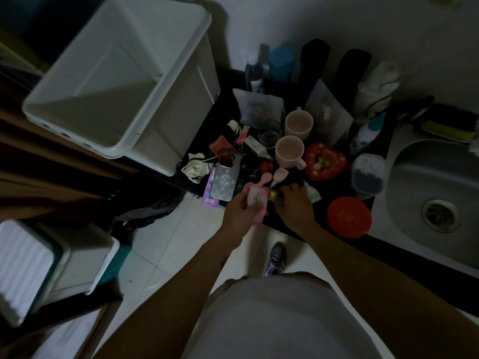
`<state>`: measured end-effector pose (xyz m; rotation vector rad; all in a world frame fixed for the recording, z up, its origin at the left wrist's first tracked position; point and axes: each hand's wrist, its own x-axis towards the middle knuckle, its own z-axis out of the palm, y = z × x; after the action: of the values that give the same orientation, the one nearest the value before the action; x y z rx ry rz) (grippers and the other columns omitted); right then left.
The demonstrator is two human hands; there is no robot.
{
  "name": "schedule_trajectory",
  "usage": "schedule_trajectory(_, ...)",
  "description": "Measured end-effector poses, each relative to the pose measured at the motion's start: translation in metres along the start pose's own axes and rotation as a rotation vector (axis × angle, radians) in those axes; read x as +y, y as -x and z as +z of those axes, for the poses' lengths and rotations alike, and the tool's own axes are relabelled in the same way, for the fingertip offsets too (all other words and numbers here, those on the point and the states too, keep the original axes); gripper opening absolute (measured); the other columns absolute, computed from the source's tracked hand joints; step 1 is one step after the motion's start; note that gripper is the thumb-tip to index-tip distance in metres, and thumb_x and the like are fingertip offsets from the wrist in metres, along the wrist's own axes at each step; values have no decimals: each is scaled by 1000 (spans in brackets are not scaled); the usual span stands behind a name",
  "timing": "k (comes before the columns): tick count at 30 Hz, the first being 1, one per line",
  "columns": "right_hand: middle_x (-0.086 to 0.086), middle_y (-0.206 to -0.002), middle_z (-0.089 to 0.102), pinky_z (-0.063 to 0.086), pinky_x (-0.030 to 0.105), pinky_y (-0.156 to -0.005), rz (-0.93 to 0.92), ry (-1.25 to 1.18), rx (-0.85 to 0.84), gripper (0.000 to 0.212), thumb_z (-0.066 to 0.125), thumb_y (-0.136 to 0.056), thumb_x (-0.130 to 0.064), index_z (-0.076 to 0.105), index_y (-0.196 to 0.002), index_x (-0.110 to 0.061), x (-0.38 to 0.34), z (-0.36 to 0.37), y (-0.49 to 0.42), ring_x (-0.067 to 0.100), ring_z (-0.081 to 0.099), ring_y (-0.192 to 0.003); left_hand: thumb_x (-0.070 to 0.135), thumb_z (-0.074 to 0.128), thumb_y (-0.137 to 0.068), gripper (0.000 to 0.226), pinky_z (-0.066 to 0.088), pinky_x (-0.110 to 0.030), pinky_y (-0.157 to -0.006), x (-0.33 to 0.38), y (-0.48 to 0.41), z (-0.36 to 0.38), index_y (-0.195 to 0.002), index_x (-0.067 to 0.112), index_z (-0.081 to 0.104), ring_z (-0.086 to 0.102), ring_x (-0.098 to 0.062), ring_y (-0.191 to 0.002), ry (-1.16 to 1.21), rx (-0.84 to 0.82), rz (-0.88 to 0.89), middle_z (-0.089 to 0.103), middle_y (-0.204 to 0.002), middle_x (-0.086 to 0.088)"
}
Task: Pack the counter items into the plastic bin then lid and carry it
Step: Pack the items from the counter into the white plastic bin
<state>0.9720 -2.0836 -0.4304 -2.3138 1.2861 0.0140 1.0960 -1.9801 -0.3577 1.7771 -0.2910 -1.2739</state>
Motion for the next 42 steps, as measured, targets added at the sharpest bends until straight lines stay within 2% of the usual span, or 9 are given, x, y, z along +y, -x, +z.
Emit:
schedule_trajectory(3, 13, -90, 58, 44, 45, -83, 85, -146, 84, 35, 75, -70, -30, 56, -90, -8, -2, -3, 9, 33, 53, -91, 19, 69, -89, 29, 55, -56, -87, 0, -1, 1, -114, 13, 57, 69, -35, -98, 16, 76, -22, 66, -113, -17)
schedule_trajectory(6, 8, -82, 60, 50, 44, -71, 241, -497, 70, 33, 72, -80, -34, 52, -92, -11, -7, -12, 17, 29, 59, -81, 13, 64, -92, 27, 55, -52, -88, 1, -2, 4, -114, 11, 50, 68, -35, -100, 71, 103, -68, 63, -115, -19)
schedule_trajectory(12, -3, -83, 59, 43, 7, -60, 225, -1048, -21, 15, 60, -96, -23, 55, -104, -11, -30, -47, 29, 3, 56, -74, 18, 59, -95, 47, 52, -50, -96, 9, -8, 18, -140, 11, 45, 61, -35, -114, 149, 95, -117, 59, -129, -17)
schedule_trajectory(15, -5, -87, 61, 45, 7, -59, 242, -1189, -35, 18, 49, -102, -25, 55, -111, -11, -37, -57, 31, -5, 59, -74, 34, 68, -82, 63, 51, -53, -97, 10, -16, 23, -139, 16, 49, 62, -34, -113, 194, 48, -123, 60, -131, -15)
schedule_trajectory(20, -2, -96, 64, 51, 13, -58, 387, -1435, -122, 20, 40, -105, -17, 54, -118, -13, -38, -63, 28, 8, 64, -83, 15, 72, -87, 42, 57, -40, -85, 16, -17, 34, -126, 13, 57, 67, -29, -102, 116, 25, -68, 67, -114, -13)
schedule_trajectory(31, 7, -97, 66, 52, 30, -75, 466, -1409, -163, 20, 44, -102, -16, 62, -108, -10, -22, -51, 19, 18, 64, -88, 15, 82, -75, 55, 61, -40, -76, 6, -21, 36, -122, 8, 56, 70, -27, -95, 103, 17, 22, 67, -112, -18)
schedule_trajectory(35, -1, -104, 59, 47, 32, -90, 315, -936, 71, 18, 48, -97, -8, 61, -109, -10, 3, -44, 17, 18, 57, -103, 9, 76, -83, 43, 60, -37, -76, 10, -31, 31, -121, 10, 56, 69, -23, -95, 88, 114, 30, 68, -110, -11)
schedule_trajectory(40, 9, -114, 58, 35, 28, -95, 128, -511, 156, 23, 54, -86, -2, 63, -107, -9, 20, -33, 14, 28, 49, -112, 8, 75, -83, 41, 59, -28, -67, 11, -35, 27, -119, 9, 56, 71, -15, -87, 62, 105, 13, 68, -108, -10)
schedule_trajectory(42, 12, -125, 56, 35, 38, -100, 134, -372, 170, 28, 56, -84, -4, 64, -110, -10, 20, -26, 13, 33, 47, -121, 5, 72, -86, 37, 57, -22, -61, 9, -32, 25, -118, 9, 55, 70, -8, -80, 58, 84, 12, 68, -103, -6)
